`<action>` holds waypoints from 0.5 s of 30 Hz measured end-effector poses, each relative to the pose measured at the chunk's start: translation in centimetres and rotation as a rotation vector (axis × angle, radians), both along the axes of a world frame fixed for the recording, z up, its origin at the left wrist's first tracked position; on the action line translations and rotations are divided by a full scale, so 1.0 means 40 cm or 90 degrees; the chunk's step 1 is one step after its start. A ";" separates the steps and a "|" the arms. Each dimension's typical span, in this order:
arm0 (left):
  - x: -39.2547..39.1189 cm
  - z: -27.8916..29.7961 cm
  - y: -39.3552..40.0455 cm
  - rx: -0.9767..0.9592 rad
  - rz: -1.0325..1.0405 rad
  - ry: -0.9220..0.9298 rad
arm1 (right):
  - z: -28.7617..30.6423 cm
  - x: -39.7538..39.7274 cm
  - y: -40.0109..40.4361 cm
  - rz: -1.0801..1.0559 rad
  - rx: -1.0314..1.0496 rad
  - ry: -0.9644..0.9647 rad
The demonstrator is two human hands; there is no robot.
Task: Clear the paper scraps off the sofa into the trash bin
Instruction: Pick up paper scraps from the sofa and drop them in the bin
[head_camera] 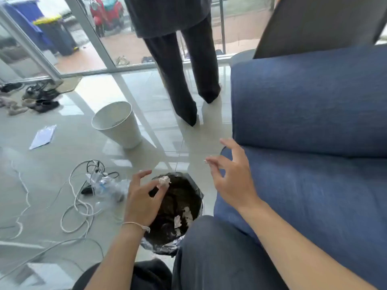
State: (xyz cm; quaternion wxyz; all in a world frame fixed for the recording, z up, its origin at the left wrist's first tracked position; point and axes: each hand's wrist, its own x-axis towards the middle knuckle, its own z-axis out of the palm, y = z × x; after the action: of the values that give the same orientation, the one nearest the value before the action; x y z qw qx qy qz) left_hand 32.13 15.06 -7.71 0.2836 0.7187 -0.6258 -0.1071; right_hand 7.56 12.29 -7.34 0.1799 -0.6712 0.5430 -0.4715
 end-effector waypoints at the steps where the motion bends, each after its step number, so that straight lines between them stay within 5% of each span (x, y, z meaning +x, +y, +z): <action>1: 0.049 -0.012 0.015 0.034 0.048 0.005 | 0.002 0.066 0.002 0.004 0.001 0.007; 5: 0.143 -0.032 0.006 0.048 0.174 0.085 | -0.040 0.265 0.030 0.088 0.097 0.073; 15: 0.182 -0.109 -0.022 0.207 0.039 -0.082 | -0.102 0.321 -0.001 0.141 0.132 0.250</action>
State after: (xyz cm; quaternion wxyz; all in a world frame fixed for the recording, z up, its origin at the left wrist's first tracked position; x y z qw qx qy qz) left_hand 39.41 14.19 -12.06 0.1262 0.7791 -0.5950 -0.1519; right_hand 20.39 12.25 -11.41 0.1895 -0.7834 0.5362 -0.2507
